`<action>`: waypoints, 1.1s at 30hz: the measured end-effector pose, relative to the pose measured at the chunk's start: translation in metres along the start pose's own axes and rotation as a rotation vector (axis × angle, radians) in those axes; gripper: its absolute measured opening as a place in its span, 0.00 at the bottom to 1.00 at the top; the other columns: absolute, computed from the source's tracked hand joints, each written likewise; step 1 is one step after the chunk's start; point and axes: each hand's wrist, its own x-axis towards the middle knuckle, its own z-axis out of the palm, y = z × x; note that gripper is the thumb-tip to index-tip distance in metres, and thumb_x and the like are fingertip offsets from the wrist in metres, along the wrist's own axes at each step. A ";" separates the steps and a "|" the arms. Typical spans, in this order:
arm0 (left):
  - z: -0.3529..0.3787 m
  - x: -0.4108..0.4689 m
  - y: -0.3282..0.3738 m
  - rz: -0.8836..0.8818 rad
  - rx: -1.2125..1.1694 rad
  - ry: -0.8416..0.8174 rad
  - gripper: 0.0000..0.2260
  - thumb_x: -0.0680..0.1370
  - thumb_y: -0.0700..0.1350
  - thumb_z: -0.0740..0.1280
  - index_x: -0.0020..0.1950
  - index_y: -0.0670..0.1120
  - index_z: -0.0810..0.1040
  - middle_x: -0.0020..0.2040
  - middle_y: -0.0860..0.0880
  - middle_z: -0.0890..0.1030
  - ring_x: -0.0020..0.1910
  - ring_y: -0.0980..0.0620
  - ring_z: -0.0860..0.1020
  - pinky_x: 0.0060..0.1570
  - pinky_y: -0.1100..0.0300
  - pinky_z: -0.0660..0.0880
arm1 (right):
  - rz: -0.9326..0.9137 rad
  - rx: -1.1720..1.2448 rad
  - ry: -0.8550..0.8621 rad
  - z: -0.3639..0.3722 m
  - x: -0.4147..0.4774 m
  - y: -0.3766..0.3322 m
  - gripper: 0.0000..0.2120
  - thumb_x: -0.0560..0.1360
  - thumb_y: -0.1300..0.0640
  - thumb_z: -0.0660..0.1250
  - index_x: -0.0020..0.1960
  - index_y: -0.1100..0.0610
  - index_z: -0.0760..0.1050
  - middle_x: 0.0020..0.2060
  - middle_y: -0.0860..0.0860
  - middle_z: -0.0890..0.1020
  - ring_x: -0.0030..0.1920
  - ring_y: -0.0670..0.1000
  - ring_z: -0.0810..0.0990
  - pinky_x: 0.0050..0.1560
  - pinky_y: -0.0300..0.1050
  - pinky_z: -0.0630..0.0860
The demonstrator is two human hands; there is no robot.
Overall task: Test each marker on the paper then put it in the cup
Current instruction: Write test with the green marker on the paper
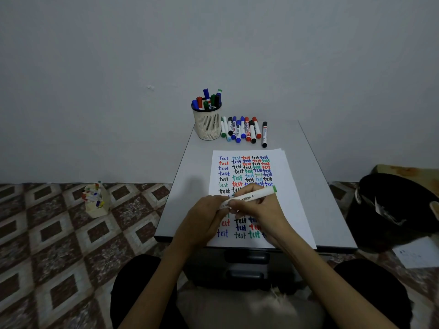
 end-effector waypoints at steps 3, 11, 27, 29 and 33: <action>-0.004 -0.001 0.003 -0.005 -0.071 -0.033 0.18 0.80 0.55 0.52 0.59 0.46 0.73 0.46 0.48 0.81 0.41 0.56 0.79 0.39 0.65 0.77 | 0.010 0.026 -0.017 0.001 -0.001 0.001 0.09 0.69 0.70 0.73 0.46 0.68 0.76 0.38 0.63 0.82 0.35 0.58 0.82 0.36 0.44 0.80; -0.004 -0.003 -0.003 0.031 -0.101 0.019 0.15 0.80 0.61 0.53 0.61 0.56 0.68 0.45 0.47 0.83 0.38 0.56 0.83 0.34 0.67 0.79 | -0.034 0.017 -0.074 -0.004 -0.002 -0.006 0.10 0.71 0.68 0.72 0.49 0.70 0.74 0.41 0.66 0.82 0.37 0.60 0.83 0.39 0.48 0.82; 0.010 0.004 -0.017 -0.034 0.031 0.030 0.18 0.76 0.48 0.61 0.66 0.48 0.69 0.58 0.49 0.75 0.54 0.57 0.70 0.54 0.56 0.72 | -0.046 0.280 -0.001 -0.062 0.001 -0.016 0.05 0.74 0.70 0.65 0.49 0.64 0.76 0.56 0.61 0.82 0.55 0.59 0.82 0.45 0.46 0.82; 0.010 0.003 -0.019 -0.044 0.028 0.030 0.16 0.76 0.48 0.61 0.64 0.48 0.71 0.56 0.50 0.75 0.53 0.56 0.71 0.54 0.56 0.71 | -0.062 0.183 0.043 -0.067 0.003 -0.015 0.06 0.70 0.71 0.68 0.45 0.63 0.75 0.50 0.60 0.83 0.49 0.56 0.84 0.43 0.46 0.82; 0.011 0.005 -0.023 -0.040 0.057 0.021 0.12 0.77 0.49 0.60 0.60 0.50 0.74 0.54 0.53 0.77 0.53 0.55 0.73 0.52 0.57 0.71 | -0.072 0.160 0.072 -0.071 0.006 -0.011 0.07 0.72 0.73 0.66 0.40 0.64 0.72 0.34 0.62 0.80 0.30 0.54 0.80 0.27 0.42 0.78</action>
